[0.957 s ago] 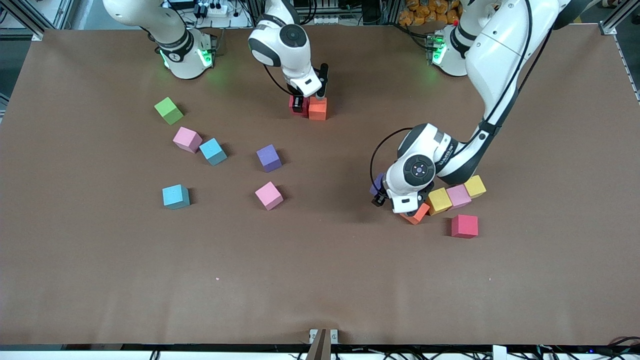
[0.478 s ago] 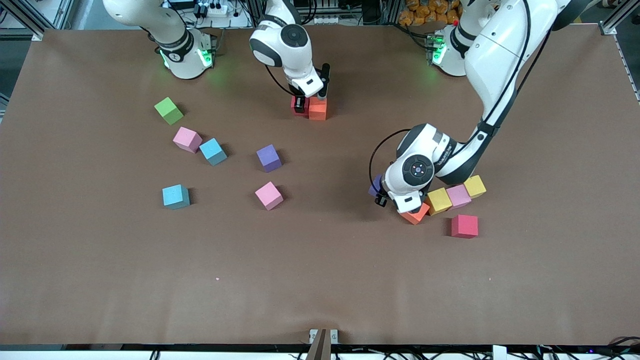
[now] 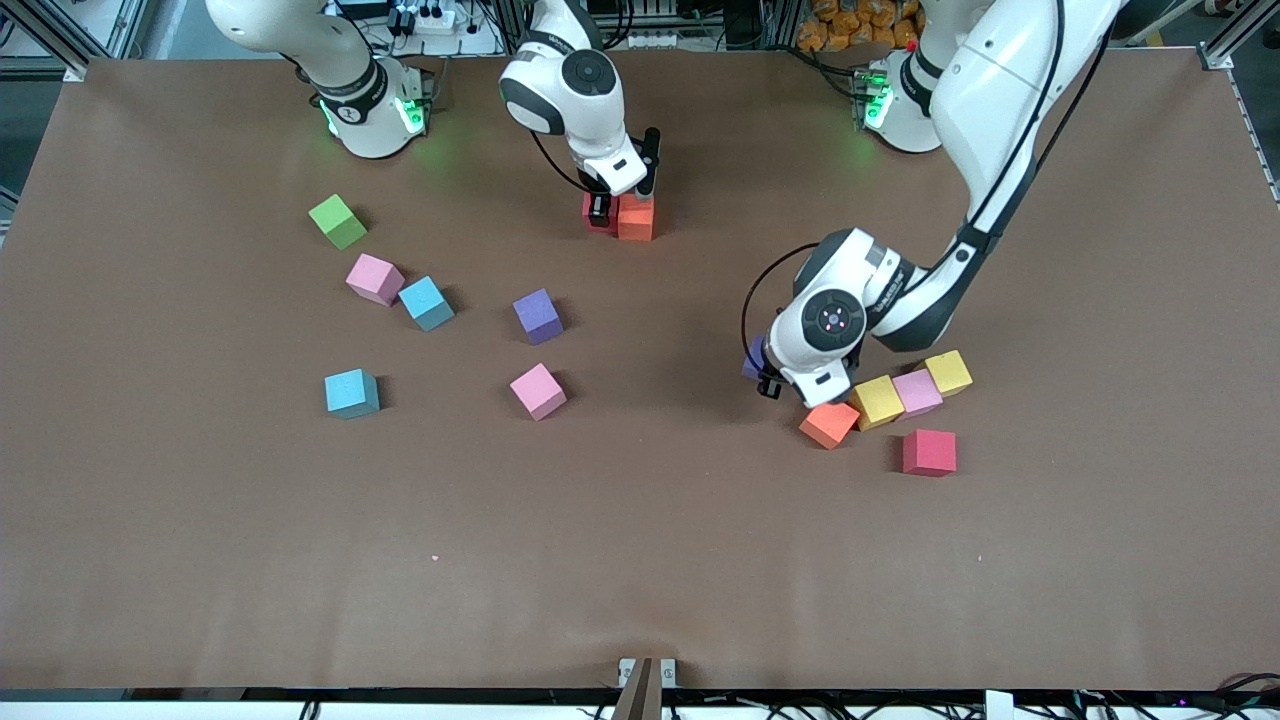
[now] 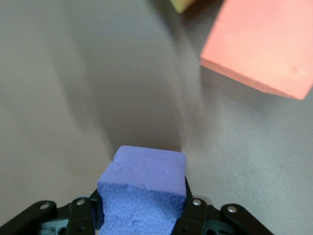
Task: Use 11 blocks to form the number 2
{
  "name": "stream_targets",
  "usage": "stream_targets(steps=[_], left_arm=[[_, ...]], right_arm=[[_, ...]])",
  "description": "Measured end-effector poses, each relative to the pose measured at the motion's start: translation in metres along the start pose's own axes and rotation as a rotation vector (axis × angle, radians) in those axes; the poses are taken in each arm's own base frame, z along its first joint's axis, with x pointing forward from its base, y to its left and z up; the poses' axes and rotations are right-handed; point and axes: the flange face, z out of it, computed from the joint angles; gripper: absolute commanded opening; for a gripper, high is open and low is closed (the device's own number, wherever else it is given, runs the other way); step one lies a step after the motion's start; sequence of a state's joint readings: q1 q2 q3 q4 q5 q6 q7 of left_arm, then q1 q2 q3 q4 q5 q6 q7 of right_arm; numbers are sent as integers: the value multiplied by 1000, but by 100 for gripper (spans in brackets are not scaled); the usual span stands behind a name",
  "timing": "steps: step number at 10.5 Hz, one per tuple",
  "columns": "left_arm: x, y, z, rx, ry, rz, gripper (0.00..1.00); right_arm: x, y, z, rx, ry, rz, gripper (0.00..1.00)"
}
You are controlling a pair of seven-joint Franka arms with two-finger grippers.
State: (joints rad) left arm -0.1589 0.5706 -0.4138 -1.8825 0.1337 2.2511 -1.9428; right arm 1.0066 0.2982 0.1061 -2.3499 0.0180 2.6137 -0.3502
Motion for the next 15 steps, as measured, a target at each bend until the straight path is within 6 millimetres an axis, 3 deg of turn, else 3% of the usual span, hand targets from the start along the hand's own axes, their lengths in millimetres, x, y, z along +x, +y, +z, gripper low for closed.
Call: stream_targets(steps=[1, 3, 6, 10, 12, 15], left_arm=[[-1, -10, -5, -6, 8, -29, 35], [-17, -36, -10, -55, -6, -67, 35], [-52, -83, 1, -92, -28, -133, 35], [-96, -122, 20, -119, -91, -256, 32], [-115, -139, 28, -105, -91, -319, 29], [-133, -159, 38, -101, -101, -395, 28]], right_arm=[[0, 0, 0, 0, 0, 2, 24], [0, 2, 0, -1, 3, 4, 100], [0, 4, 0, -4, 8, 7, 100], [4, 6, -13, -4, 3, 9, 100], [-1, 17, -40, -2, -19, 32, 100], [-31, 68, -90, -2, -28, 147, 100]])
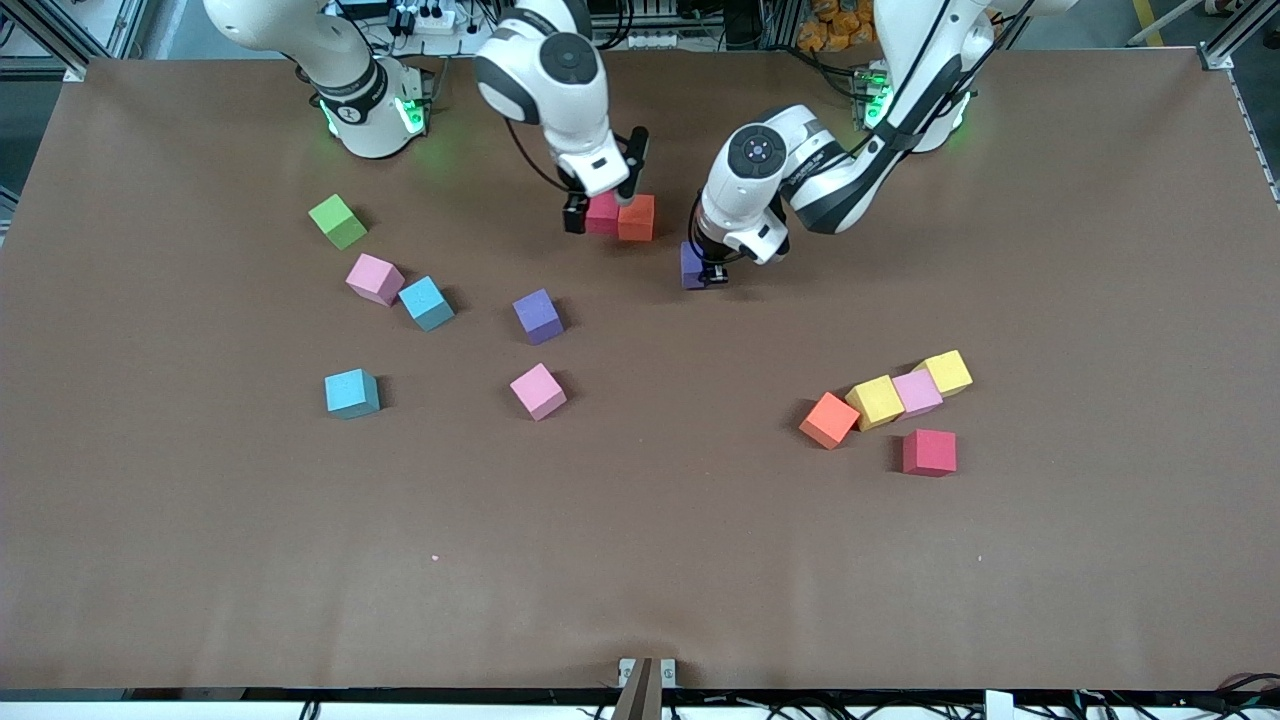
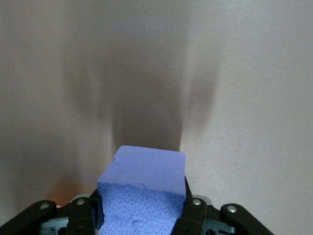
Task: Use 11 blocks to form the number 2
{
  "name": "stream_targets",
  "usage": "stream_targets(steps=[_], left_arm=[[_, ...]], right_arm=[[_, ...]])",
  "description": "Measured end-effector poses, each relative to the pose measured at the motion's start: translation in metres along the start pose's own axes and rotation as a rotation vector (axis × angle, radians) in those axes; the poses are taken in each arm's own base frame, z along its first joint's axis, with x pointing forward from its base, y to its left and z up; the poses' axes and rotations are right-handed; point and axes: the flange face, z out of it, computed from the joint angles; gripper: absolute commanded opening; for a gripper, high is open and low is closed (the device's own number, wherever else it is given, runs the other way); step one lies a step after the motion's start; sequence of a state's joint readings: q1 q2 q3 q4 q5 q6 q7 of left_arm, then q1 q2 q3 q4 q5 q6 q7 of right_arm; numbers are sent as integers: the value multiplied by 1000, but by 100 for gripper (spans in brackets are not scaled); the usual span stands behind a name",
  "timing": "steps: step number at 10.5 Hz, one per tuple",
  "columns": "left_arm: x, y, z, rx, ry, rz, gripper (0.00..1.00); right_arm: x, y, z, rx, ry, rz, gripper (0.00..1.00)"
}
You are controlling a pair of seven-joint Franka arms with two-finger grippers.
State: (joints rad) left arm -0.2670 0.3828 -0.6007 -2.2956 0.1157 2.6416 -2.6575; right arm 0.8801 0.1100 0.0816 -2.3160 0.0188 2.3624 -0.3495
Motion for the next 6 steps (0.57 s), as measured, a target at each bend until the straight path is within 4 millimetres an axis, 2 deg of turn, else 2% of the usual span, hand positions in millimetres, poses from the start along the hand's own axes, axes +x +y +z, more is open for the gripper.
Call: stream_targets(steps=[3, 5, 6], left_arm=[[-3, -21, 9, 11, 17, -13, 26], [-5, -34, 13, 17, 27, 11, 26], [-7, -40, 14, 18, 29, 19, 26]], right_arm=[[-41, 86, -20, 8, 6, 192, 100], [-75, 148, -19, 20, 34, 343, 100], [-90, 172, -12, 35, 55, 417, 100]])
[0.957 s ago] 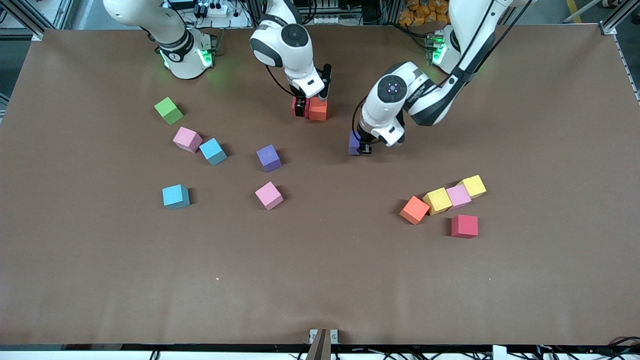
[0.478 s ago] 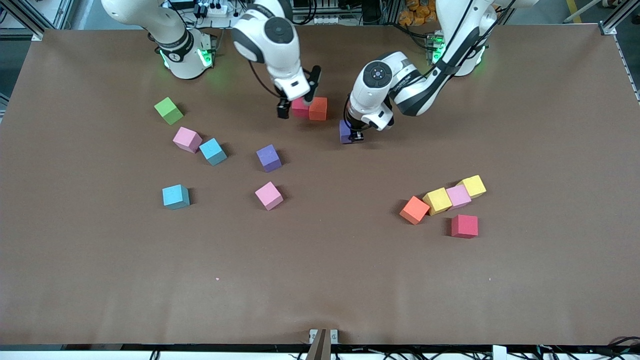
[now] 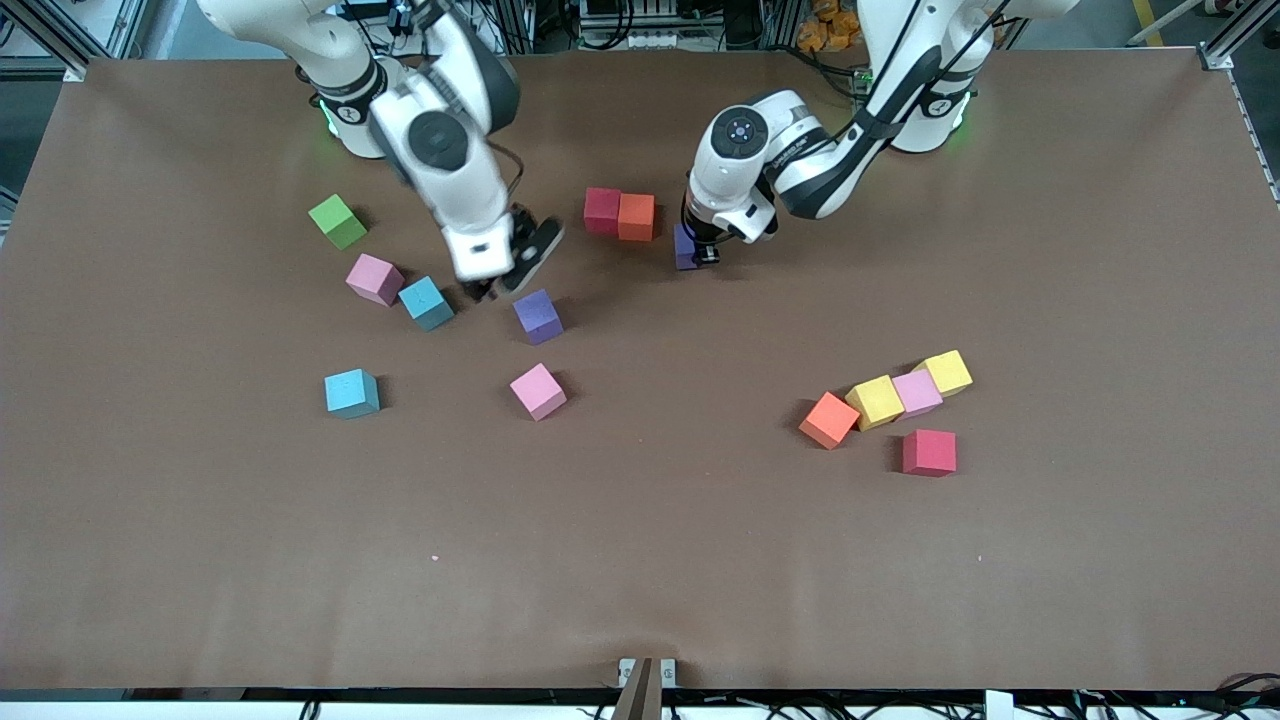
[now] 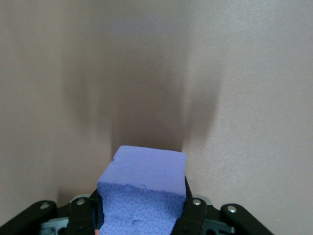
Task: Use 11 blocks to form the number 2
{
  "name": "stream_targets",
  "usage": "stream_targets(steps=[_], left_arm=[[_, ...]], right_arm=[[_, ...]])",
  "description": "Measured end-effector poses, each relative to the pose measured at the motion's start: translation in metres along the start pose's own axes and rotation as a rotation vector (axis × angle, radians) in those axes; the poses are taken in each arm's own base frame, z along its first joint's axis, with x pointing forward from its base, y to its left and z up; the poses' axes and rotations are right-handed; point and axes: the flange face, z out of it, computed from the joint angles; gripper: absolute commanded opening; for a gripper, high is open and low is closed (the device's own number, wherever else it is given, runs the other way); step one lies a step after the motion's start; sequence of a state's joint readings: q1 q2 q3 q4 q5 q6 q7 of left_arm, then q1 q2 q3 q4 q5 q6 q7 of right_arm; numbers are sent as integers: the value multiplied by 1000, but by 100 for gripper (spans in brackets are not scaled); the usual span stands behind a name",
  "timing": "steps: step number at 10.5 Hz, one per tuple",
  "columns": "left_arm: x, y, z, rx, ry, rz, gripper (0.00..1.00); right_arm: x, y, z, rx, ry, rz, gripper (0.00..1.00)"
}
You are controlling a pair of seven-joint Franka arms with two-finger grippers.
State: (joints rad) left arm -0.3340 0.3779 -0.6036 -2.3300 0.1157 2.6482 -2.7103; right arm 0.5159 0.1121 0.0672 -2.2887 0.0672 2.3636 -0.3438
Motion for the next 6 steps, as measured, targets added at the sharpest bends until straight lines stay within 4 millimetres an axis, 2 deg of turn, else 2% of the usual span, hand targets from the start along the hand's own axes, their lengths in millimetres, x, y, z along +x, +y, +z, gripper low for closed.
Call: stream_targets(steps=[1, 2, 4, 6], left_arm=[[-2, -4, 0, -1, -1, 7, 26], [-6, -10, 1, -3, -7, 16, 26], [-11, -18, 1, -6, -16, 30, 26], [-14, -26, 2, -6, -17, 38, 26]], right_arm=[[-2, 20, 9, 25, 13, 67, 100], [1, 28, 20, 47, 21, 128, 100], [23, 18, 35, 57, 25, 247, 100], [44, -6, 52, 62, 16, 306, 100]])
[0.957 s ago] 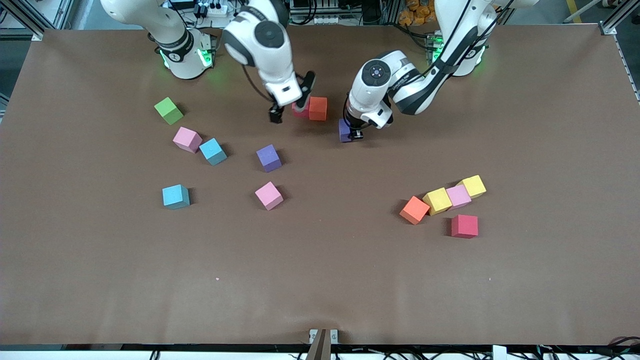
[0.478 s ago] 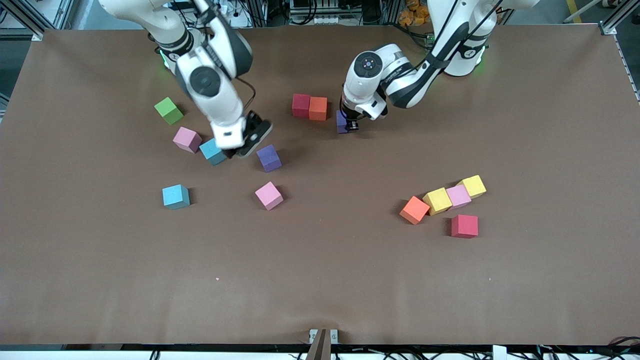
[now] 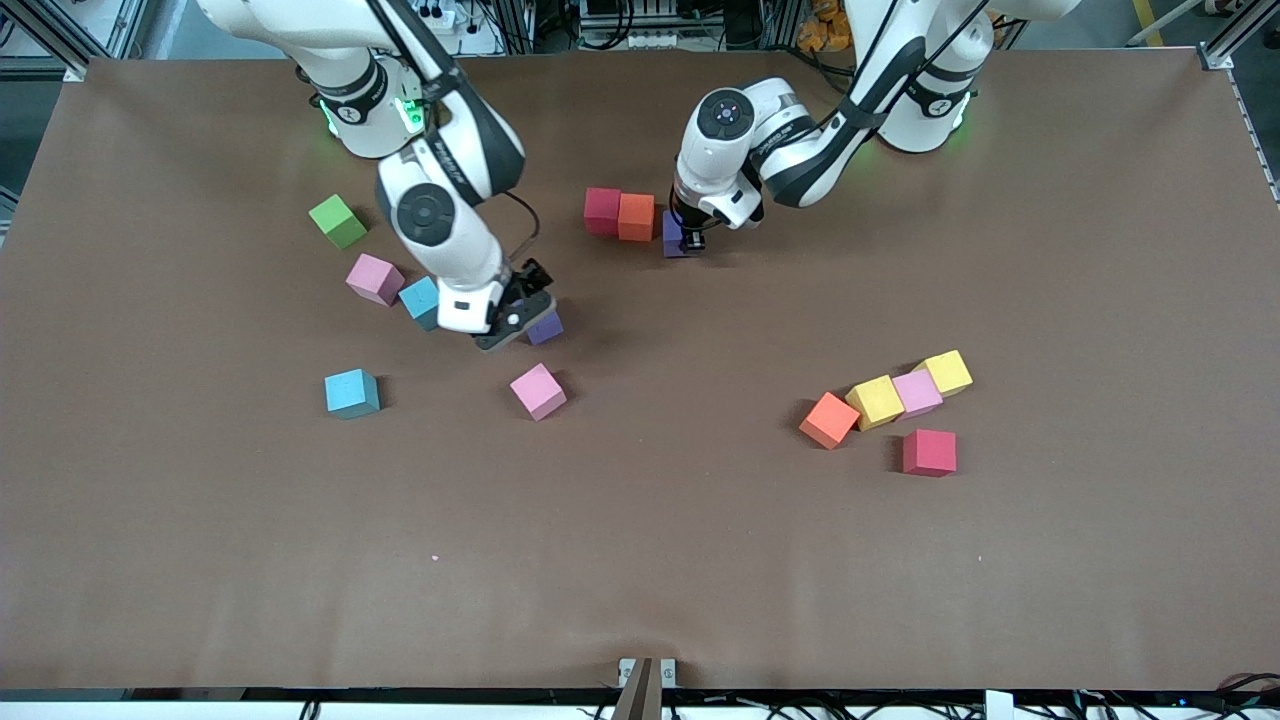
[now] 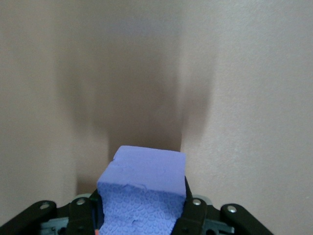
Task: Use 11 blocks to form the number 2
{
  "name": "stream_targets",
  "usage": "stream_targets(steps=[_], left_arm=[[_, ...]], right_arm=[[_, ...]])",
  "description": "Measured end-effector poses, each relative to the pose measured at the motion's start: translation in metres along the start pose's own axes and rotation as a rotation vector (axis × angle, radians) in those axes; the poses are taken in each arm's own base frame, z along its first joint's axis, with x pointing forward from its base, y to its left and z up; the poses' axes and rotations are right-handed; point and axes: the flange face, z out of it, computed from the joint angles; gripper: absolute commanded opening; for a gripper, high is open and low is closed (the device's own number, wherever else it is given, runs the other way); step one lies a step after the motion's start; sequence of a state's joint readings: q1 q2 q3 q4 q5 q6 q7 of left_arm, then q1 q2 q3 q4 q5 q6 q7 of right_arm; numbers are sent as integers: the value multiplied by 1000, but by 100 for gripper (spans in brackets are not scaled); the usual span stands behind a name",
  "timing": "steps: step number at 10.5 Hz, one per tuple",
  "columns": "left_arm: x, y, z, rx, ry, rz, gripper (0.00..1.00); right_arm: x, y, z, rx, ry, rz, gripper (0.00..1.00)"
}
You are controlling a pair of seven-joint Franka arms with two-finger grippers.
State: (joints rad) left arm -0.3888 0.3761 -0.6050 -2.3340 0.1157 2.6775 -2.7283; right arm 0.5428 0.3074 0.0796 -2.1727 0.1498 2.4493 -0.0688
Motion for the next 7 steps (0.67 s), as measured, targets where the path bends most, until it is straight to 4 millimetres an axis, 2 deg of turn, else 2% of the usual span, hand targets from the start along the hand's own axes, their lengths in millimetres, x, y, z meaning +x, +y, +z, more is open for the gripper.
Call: stream_targets(steps=[5, 7], left_arm=[[-5, -20, 6, 5, 1, 31, 26], [-3, -22, 9, 2, -13, 32, 26]], right_arm=[[1, -24, 36, -17, -4, 44, 100], [0, -18, 41, -45, -12, 33, 100]])
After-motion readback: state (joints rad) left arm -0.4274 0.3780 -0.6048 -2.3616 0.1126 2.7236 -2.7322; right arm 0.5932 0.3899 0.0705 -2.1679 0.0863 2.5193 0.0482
